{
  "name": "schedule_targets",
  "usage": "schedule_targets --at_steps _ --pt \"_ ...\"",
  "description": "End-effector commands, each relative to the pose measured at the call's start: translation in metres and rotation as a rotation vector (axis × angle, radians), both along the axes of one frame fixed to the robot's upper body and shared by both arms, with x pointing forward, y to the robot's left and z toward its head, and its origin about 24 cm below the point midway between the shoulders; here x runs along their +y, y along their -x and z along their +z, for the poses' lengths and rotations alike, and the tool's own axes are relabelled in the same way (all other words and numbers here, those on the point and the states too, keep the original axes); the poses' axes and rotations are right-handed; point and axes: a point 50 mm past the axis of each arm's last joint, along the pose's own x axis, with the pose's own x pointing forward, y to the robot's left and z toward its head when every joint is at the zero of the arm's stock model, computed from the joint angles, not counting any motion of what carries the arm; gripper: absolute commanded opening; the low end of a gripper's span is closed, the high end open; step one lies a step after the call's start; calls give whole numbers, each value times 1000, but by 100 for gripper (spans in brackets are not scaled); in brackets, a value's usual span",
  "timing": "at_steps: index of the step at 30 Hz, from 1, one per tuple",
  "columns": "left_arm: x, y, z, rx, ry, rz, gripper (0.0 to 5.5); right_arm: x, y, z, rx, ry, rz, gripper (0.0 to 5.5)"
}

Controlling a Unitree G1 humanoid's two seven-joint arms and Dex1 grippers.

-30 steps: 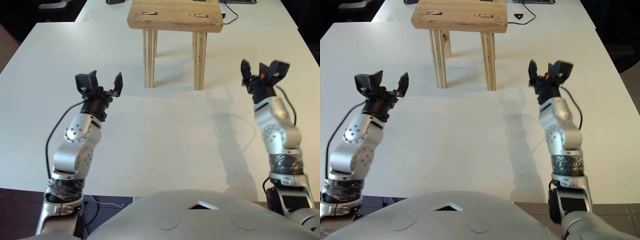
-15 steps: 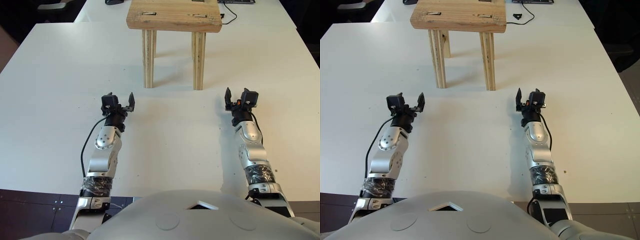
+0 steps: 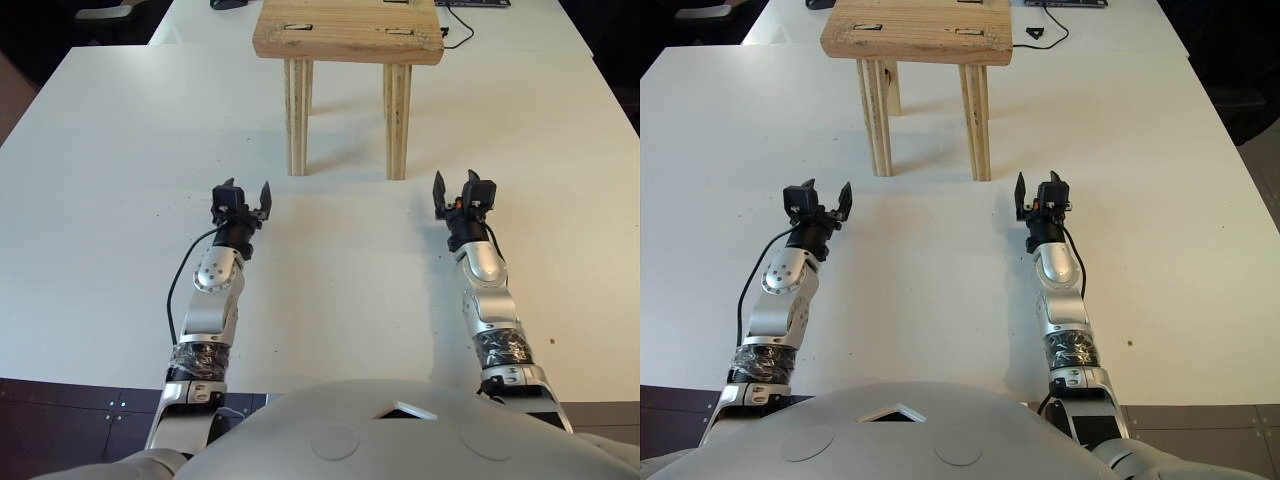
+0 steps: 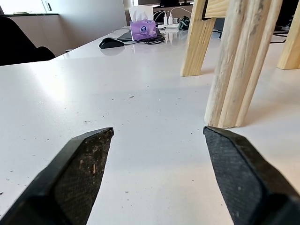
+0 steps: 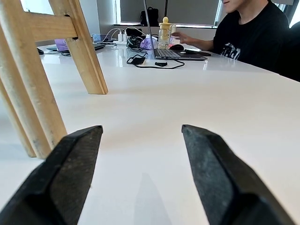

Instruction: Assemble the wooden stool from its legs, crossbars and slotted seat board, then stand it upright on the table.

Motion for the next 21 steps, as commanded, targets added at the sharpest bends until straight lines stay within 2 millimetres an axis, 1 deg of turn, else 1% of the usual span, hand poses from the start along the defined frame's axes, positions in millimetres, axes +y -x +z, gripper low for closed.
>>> schedule_targets --at_steps 1,3,6,11,13,18,21 --pt "11 -5 -3 21 -40 39 357 4 -2 -4 15 14 -12 317" --pt "17 -9 -3 21 -45 61 357 3 -4 -8 29 18 -37 317" --pt "19 -13 -3 12 -57 65 357 1 -9 -12 47 21 -60 317" --pt "12 -13 -3 -2 -64 22 357 -6 -13 -15 66 22 -75 317" --pt "8 -10 -7 8 -66 14 357 -9 -16 -16 78 32 -83 317" --pt "3 -9 -9 -2 -52 37 357 -11 -20 -11 68 53 -58 317" --pt "0 -8 -12 -5 -34 66 357 -15 -27 -4 60 66 -55 317"
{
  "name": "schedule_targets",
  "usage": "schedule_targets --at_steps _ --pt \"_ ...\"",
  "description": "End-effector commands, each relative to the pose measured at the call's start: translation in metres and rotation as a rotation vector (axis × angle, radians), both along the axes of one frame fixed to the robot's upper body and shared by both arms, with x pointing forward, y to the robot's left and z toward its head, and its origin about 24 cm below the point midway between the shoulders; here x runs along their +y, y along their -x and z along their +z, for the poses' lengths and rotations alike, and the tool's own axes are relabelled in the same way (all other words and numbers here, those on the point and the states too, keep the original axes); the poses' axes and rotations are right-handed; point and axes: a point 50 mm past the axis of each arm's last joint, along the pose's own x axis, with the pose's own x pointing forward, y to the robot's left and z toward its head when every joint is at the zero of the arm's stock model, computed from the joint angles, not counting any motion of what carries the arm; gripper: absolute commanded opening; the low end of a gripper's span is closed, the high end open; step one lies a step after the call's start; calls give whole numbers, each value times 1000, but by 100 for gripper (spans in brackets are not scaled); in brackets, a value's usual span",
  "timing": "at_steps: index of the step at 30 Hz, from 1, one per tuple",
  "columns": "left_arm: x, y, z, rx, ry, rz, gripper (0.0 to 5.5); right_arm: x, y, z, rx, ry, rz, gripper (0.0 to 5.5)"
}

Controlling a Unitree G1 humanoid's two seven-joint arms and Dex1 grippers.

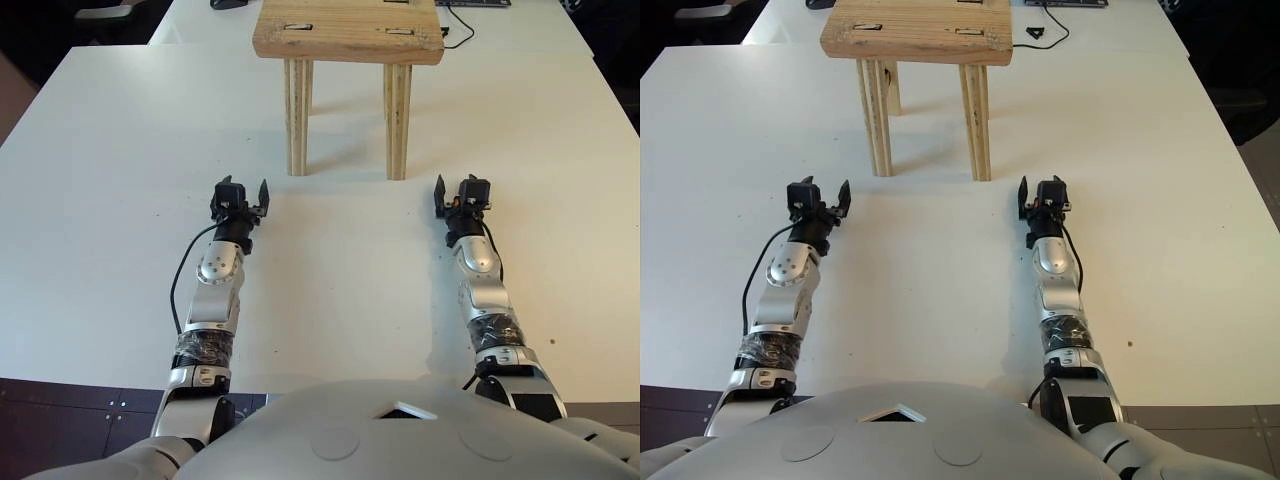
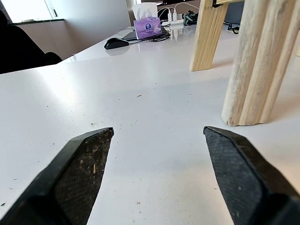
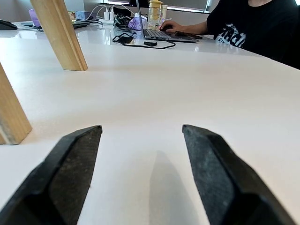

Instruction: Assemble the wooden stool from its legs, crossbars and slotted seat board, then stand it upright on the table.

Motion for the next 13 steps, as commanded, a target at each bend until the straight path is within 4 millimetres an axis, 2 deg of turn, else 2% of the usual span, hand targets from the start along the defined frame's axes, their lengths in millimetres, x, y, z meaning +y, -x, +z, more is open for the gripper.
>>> schedule_targets --at_steps 1,9,13 --pt "-5 2 -4 -2 14 37 357 -7 -13 13 -19 25 4 317" --pt "-23 -4 -2 -21 -18 -9 357 -22 -24 21 -34 47 -32 317" --pt "-26 -5 -3 -16 -17 -18 357 -20 -31 24 -40 56 -27 317"
